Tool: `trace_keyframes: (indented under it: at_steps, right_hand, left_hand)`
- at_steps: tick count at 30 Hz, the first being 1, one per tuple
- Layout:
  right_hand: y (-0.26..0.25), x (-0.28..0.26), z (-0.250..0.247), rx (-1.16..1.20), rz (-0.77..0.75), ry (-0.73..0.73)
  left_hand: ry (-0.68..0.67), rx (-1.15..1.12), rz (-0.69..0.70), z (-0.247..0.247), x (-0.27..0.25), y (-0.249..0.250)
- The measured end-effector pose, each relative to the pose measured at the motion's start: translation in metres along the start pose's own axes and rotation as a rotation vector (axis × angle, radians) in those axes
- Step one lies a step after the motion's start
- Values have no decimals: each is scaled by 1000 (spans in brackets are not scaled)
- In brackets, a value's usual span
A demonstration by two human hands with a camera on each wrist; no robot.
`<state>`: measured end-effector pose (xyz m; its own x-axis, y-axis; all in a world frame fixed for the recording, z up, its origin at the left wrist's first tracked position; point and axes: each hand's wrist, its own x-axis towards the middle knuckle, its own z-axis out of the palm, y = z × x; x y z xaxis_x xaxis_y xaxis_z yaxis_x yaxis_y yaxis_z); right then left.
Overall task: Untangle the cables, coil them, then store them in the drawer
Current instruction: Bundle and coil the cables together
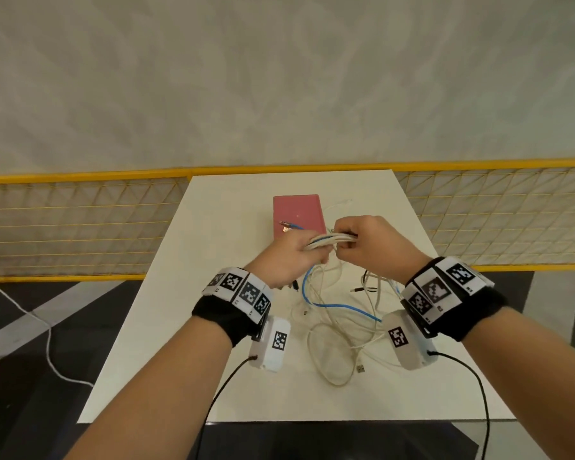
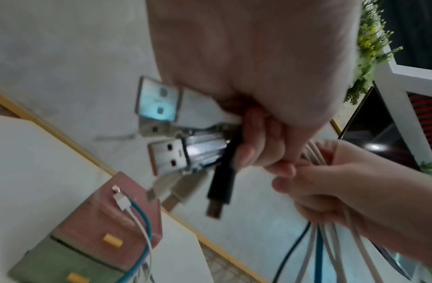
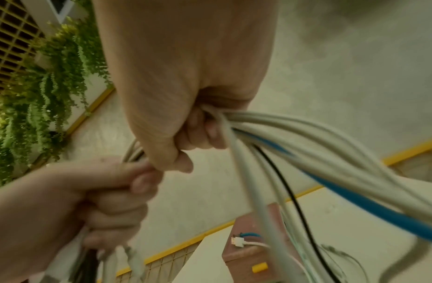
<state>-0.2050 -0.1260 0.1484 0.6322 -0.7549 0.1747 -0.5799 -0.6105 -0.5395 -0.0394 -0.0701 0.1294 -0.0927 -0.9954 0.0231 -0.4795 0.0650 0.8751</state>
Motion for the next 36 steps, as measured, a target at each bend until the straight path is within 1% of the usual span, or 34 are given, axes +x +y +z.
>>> trace_keyframes:
  at_steps: [2,4,6,8,10,12,14,17,19,20,23,25,27,29,31,33,35,36]
  right_hand:
    - [6,-2,2,130,51,73]
    - [7,-6,7,266,73,120]
    - [5,-11,13,357,46,153]
    - [1,-14,18,429,7,172]
    - [-6,-15,23,487,-14,204]
    - [-14,-15,26,493,-28,262]
    - [-25,-14,27,485,-52,277]
    - [-37,-12,27,340,-61,183]
    - [-41,-11,29,246,-74,126]
    - [-43,-11,29,236,-81,119]
    - [-42,-6,30,283,-104,125]
    - [-41,-2,28,272,-151,113]
    - [-40,1,24,232,-195,109]
    - [-35,3,21,224,-225,117]
    - [-31,0,21,225,-222,99]
    - [-26,-3,26,189,-199,53]
    - [-20,-4,33,195,-164,21]
    - [-16,-5,36,217,-149,5]
  left_hand:
    - [111,-231,-20,-10,3,8]
    - [214,-449,14,-19,4,17]
    - [299,-655,72,-23,4,24]
    - [378,-858,81,-26,4,29]
    - [425,-952,73,-26,3,30]
    - [416,-913,72,-19,-2,31]
    - [383,-809,53,-10,-8,34]
    - [336,-656,45,0,-14,41]
    - [369,-513,30,1,-12,45]
    - [392,-443,22,0,-10,47]
    - [475,-290,-1,-2,-6,46]
    - [555,-220,39,-2,-7,47]
    - [671,-222,85,-1,-8,48]
    - [824,-305,60,-5,-7,50]
    - [929,-404,51,-17,-5,51]
    - [953,-453,117,-27,-6,50]
    - [932,-479,188,-35,-7,53]
    - [917,-532,221,-38,-8,55]
